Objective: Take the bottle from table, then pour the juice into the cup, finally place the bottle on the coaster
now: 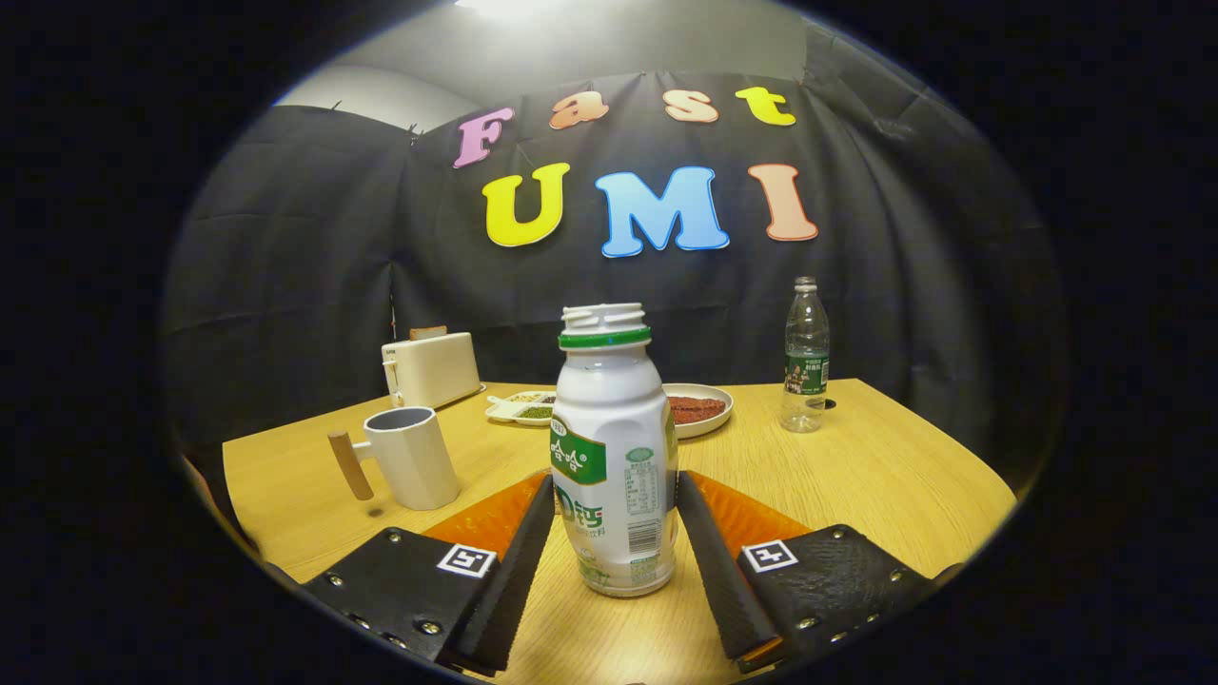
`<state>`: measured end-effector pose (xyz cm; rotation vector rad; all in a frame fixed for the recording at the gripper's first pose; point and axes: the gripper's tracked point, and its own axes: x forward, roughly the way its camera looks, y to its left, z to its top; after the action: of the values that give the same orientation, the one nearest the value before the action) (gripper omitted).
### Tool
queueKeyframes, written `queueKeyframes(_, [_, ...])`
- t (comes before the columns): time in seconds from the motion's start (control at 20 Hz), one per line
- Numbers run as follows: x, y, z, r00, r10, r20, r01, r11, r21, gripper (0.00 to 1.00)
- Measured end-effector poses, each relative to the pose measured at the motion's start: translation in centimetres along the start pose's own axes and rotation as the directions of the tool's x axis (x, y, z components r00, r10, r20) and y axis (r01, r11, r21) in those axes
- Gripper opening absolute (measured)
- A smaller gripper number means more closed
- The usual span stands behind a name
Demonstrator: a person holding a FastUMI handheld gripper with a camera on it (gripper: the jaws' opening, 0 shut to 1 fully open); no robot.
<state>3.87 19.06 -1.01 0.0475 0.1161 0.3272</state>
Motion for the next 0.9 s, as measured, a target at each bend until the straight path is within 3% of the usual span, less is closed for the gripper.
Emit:
queueKeyframes(0.55, [1.2, -0.8, -0.5, 0.992, -0.115, -0.056, 0.115, 0.993, 0.003, 0.74])
queueKeyframes(0.75, [1.2, -0.7, -0.2, 0.984, -0.167, -0.064, 0.162, 0.984, -0.072, 0.71])
queueKeyframes(0.9, [1.1, -0.9, 0.0, 0.97, -0.234, -0.07, 0.217, 0.956, -0.197, 0.71])
